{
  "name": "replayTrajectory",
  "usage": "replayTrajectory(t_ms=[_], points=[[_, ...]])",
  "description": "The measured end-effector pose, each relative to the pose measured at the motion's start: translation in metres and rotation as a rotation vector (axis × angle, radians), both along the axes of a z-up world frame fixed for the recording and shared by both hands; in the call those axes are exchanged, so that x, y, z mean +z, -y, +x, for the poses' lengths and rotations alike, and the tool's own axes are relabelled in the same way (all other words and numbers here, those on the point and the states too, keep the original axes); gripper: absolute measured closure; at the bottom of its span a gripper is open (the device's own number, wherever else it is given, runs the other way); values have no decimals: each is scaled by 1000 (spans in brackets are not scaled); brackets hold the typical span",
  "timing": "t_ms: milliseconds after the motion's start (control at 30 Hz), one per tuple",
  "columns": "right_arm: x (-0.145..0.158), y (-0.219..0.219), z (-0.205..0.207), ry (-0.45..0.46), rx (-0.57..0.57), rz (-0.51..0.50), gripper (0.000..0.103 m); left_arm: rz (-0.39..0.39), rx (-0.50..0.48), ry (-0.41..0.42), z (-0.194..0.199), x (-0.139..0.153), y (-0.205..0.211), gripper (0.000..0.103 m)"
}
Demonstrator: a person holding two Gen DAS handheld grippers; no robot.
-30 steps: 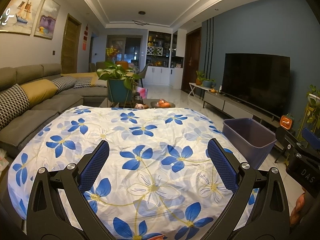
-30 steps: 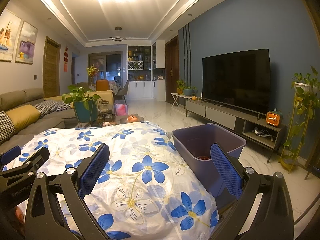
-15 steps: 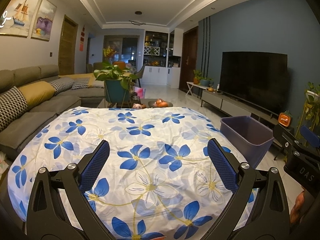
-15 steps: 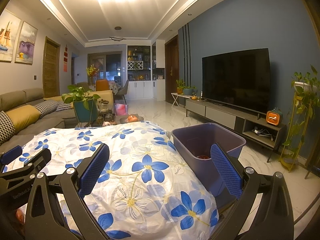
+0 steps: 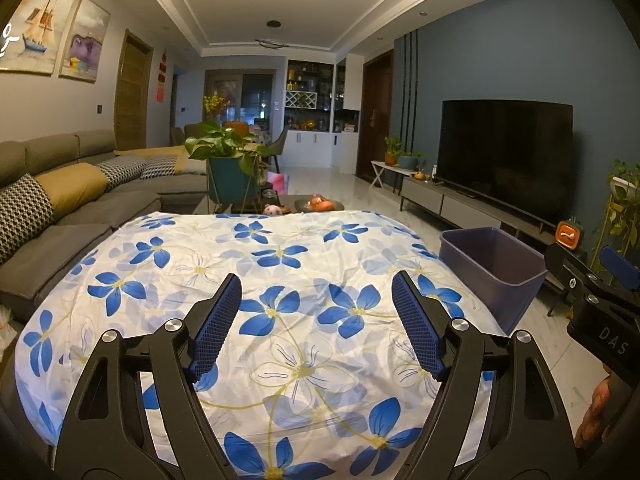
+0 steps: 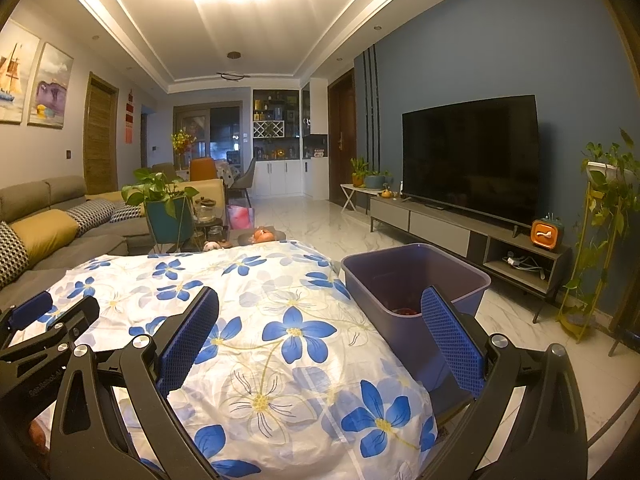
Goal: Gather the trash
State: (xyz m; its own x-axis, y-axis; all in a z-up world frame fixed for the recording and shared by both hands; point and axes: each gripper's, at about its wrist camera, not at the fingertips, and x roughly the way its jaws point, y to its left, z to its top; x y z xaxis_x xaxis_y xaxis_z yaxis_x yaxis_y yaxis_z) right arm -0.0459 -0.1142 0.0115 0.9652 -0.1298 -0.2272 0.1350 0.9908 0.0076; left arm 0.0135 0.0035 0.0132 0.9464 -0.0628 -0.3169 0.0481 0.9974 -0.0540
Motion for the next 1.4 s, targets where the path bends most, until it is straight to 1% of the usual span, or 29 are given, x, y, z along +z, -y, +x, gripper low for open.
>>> replayTrajectory(t_ms=[1133, 1233, 1300, 1400], points=[[-2, 1, -3, 1, -3, 5, 5, 4, -4, 2, -1, 1, 3, 27], [-3, 1, -3, 1, -3, 8, 5, 17, 11, 8, -2, 2, 4, 20], [-2, 1, -3, 2, -5, 6, 5, 21, 19, 12, -3, 3, 3, 13], [-1, 0, -4, 5, -6, 10, 5, 23, 31, 17, -3, 4, 1, 12]])
